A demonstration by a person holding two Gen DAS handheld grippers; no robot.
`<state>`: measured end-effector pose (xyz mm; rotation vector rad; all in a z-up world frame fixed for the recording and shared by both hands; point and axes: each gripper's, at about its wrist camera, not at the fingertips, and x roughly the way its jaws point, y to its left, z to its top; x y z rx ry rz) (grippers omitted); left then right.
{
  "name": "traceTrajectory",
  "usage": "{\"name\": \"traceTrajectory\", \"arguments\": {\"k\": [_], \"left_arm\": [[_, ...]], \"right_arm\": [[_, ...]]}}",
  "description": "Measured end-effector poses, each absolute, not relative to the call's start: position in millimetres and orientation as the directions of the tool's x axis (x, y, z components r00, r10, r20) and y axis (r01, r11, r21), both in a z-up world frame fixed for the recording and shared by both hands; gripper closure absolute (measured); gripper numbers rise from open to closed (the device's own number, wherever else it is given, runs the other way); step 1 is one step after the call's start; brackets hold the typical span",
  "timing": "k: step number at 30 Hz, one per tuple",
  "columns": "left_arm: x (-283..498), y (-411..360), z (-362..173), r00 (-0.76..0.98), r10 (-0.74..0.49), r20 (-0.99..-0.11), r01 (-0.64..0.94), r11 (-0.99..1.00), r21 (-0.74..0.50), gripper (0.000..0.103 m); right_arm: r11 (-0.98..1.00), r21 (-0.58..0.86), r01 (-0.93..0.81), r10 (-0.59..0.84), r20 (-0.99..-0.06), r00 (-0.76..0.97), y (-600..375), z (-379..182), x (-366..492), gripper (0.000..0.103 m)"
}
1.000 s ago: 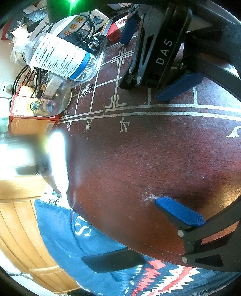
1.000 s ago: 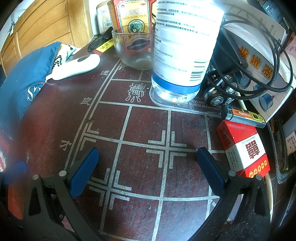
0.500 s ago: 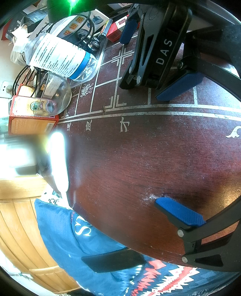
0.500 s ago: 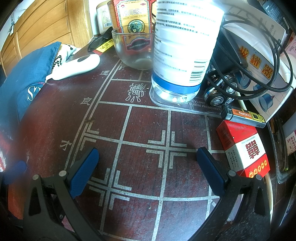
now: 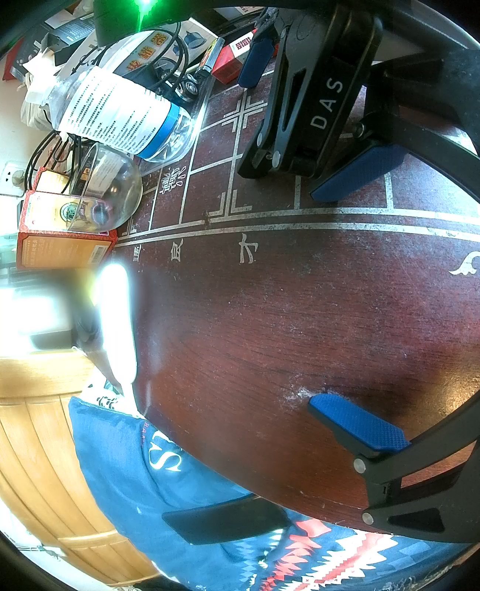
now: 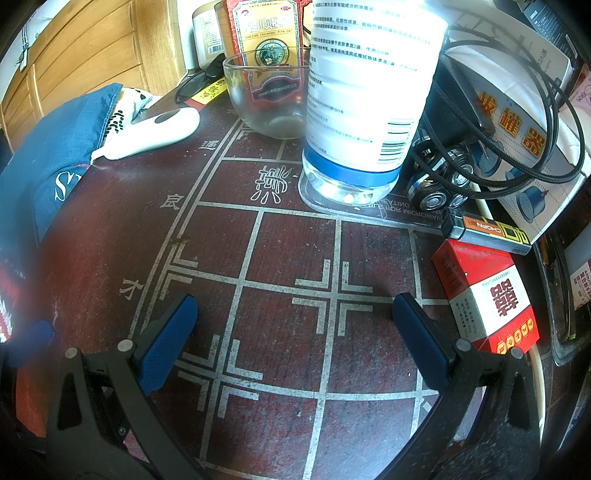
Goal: Fold large clothes
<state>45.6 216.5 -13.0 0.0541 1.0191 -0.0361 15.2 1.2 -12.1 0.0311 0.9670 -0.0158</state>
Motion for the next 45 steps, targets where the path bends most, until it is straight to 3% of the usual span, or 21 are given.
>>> {"name": "traceTrajectory", "arguments": {"k": [45], "left_arm": [[47, 216, -13, 0.523, -0.01, -0.853, 0.058, 0.998, 0.023, 0.0]], "right_arm": [[1.0, -0.006, 0.005, -0.008, -0.855, 0.519, 16, -12, 21, 0.0]]}}
